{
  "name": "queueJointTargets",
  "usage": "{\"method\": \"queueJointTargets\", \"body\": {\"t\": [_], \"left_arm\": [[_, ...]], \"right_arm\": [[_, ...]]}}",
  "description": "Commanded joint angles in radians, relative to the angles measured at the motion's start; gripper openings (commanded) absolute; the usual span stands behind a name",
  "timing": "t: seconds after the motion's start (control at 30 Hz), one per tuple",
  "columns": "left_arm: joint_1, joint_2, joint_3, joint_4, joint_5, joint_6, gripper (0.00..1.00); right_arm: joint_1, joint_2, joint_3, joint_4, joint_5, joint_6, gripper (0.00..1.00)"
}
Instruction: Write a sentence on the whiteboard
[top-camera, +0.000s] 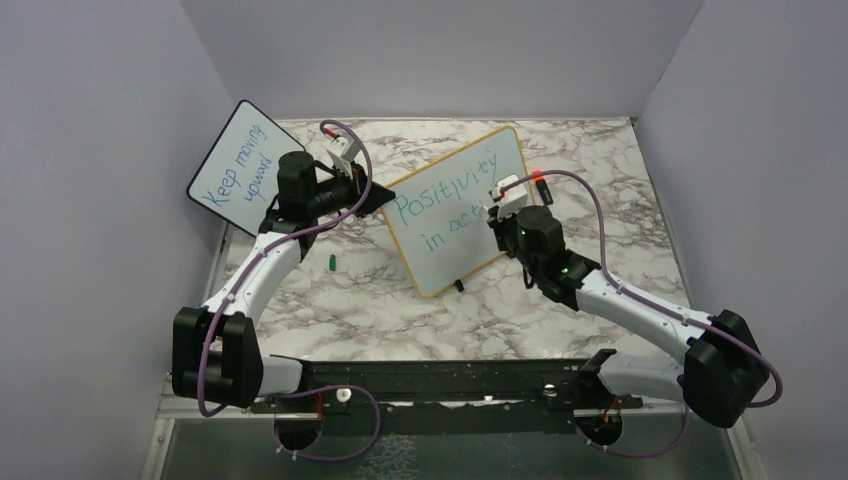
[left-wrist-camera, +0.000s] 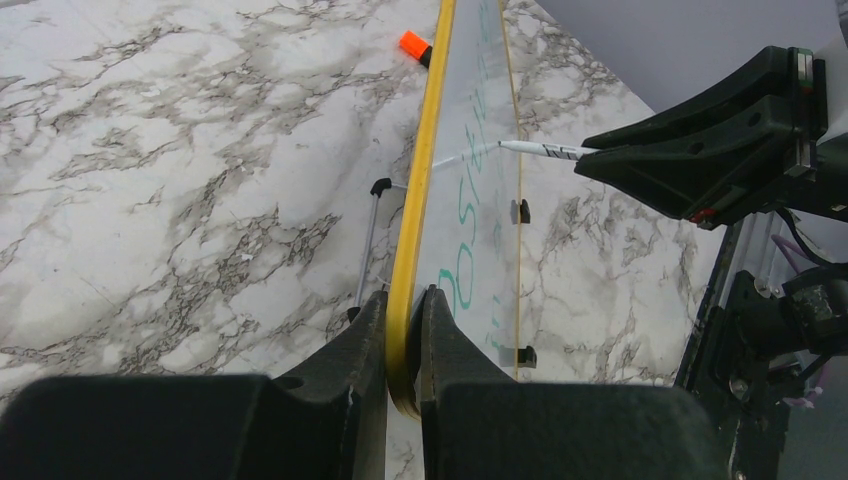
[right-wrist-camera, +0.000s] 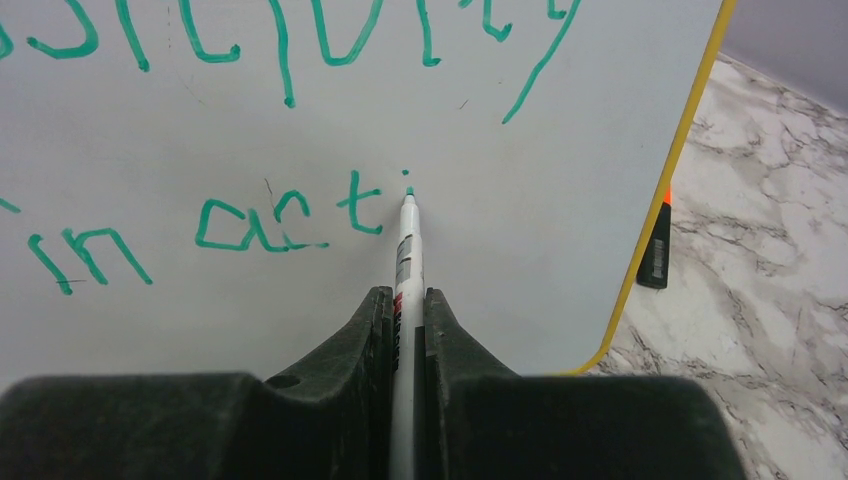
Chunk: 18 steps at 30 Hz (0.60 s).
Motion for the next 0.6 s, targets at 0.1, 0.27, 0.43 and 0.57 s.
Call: {"method": "queueJointTargets", "body": {"t": [0.1, 0.27, 0.43, 0.57], "left_arm": [[-0.013, 0.043, -0.019, -0.123, -0.072, 0.084, 0.00], [-0.013, 0.044, -0.018, -0.123, -0.073, 0.084, 0.00], [-0.013, 0.043, -0.020, -0.121, -0.072, 0.083, 0.00], [-0.013, 0.043, -0.019, -0.122, -0.072, 0.082, 0.00]], "right_arm": [[-0.003, -0.025, -0.031, -0.056, -0.025, 0.038, 0.00], [-0.003, -0.033, -0.039, -0.070, -0.028, 0.044, 0.00], [-0.003, -0.043, -0.031, -0.061, -0.008, 0.044, 0.00], [-0.004, -0.052, -0.014, -0.038, 0.009, 0.043, 0.01]]}}
